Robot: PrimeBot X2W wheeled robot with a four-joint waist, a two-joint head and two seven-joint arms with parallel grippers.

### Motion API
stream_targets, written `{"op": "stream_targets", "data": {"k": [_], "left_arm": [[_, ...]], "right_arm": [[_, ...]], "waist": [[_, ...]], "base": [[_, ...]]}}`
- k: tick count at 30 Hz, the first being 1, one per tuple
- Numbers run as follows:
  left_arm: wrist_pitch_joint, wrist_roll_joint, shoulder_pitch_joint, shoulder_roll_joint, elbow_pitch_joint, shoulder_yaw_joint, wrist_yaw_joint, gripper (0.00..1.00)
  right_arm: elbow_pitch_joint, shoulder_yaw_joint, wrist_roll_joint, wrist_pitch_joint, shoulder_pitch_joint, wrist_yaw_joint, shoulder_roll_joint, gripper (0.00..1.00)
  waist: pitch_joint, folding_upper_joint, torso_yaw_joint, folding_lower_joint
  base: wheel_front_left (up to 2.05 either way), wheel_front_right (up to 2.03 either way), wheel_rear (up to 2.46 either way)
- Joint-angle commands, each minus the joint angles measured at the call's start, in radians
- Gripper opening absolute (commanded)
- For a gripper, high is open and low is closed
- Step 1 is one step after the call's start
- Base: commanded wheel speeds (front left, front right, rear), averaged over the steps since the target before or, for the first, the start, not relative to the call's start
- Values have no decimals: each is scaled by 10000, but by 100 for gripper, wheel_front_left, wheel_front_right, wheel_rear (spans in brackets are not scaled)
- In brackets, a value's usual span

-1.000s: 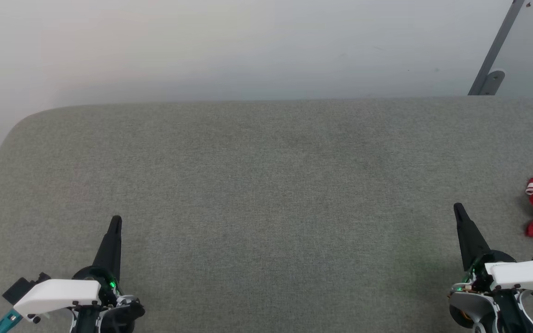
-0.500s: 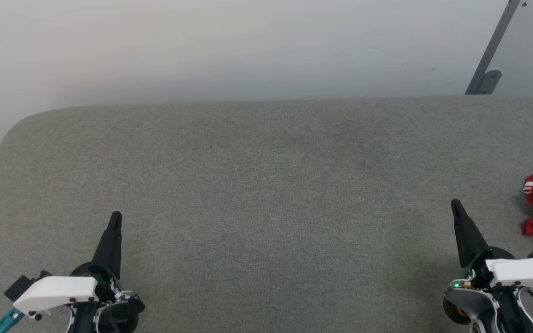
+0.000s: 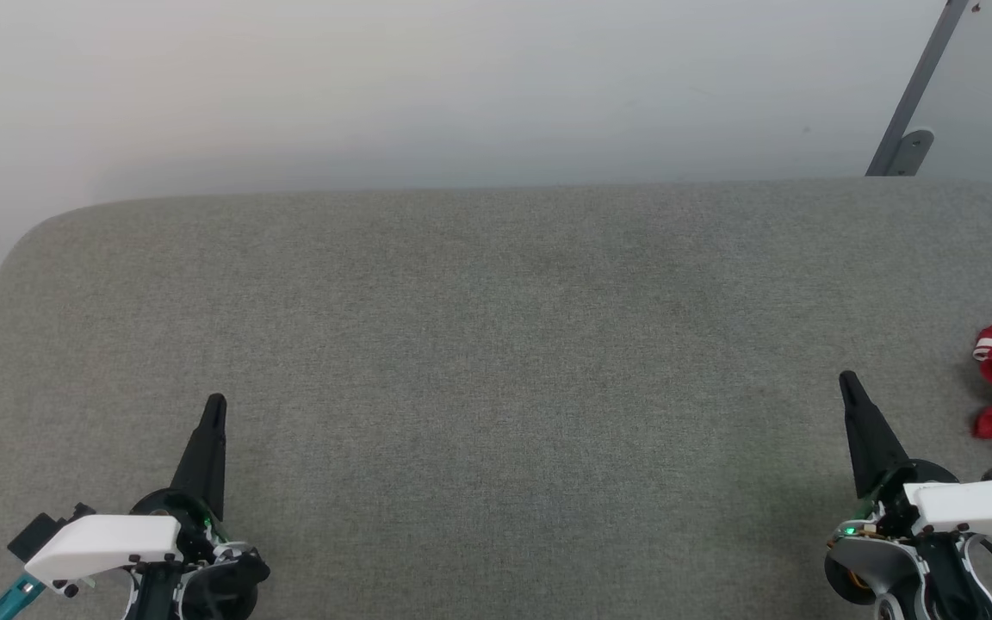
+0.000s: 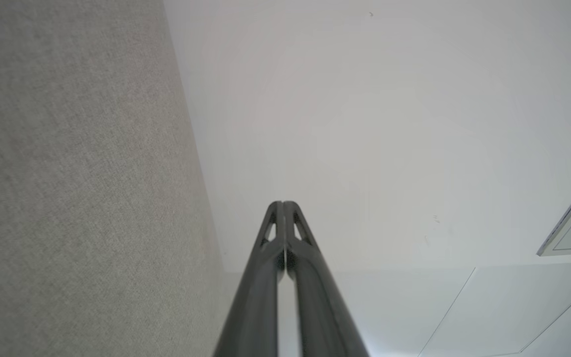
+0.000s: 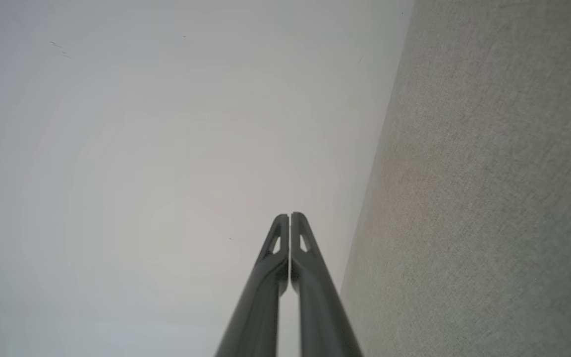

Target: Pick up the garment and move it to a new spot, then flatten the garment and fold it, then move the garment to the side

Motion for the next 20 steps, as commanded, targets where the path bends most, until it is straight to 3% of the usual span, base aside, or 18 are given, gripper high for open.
{"op": "stream_targets", "data": {"k": [1, 20], "left_arm": [[45, 25, -142, -16, -5, 33, 18, 0], [81, 71, -148, -49, -5, 77, 18, 0]], "right_arm": [[30, -5, 37, 21, -33, 4, 18, 0], [30, -5, 38, 20, -33, 4, 18, 0]], "waist": [[0, -1, 0, -1], [0, -1, 0, -1]], "base": [[0, 0, 0], [0, 0, 0]]}}
